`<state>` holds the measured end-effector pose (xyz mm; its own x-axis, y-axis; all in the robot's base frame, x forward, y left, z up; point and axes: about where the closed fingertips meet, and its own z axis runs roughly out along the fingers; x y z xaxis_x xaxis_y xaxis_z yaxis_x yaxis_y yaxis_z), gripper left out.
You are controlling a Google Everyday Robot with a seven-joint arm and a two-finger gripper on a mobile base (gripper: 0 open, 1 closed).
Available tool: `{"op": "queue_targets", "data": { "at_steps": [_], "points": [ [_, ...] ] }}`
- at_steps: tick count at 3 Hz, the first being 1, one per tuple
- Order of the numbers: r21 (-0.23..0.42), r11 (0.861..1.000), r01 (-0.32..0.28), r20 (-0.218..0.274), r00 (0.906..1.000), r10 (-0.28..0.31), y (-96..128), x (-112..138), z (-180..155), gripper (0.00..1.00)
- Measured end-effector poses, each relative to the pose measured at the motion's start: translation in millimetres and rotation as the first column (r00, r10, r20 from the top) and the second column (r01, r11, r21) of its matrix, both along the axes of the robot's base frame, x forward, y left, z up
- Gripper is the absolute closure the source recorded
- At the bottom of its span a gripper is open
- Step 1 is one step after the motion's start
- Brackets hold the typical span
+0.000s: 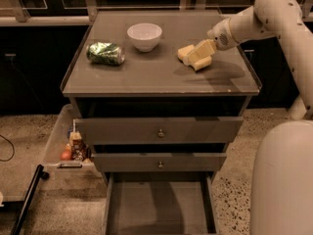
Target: Place sponge into bottom drawer
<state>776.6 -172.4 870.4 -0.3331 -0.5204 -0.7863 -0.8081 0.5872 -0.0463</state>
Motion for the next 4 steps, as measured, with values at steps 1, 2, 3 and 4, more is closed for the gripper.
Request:
{"op": "queue_targets", "data": {
  "at_steps": [1, 2, 3, 4],
  "points": [
    [-0.051, 0.999, 0.019, -0.044, 0.9988, -0.021, 0.2, -0.9, -15.0, 0.0],
    [-0.052, 0.998, 0.019, -0.044, 0.9988, -0.022, 0.2, -0.9, -15.4, 0.0],
    [-0.052, 0.998, 0.019, -0.045, 0.9988, -0.022, 0.3, -0.9, -15.4, 0.19],
    [-0.052, 0.998, 0.019, -0.045, 0.9988, -0.022, 0.3, -0.9, -15.4, 0.43]
  ]
}}
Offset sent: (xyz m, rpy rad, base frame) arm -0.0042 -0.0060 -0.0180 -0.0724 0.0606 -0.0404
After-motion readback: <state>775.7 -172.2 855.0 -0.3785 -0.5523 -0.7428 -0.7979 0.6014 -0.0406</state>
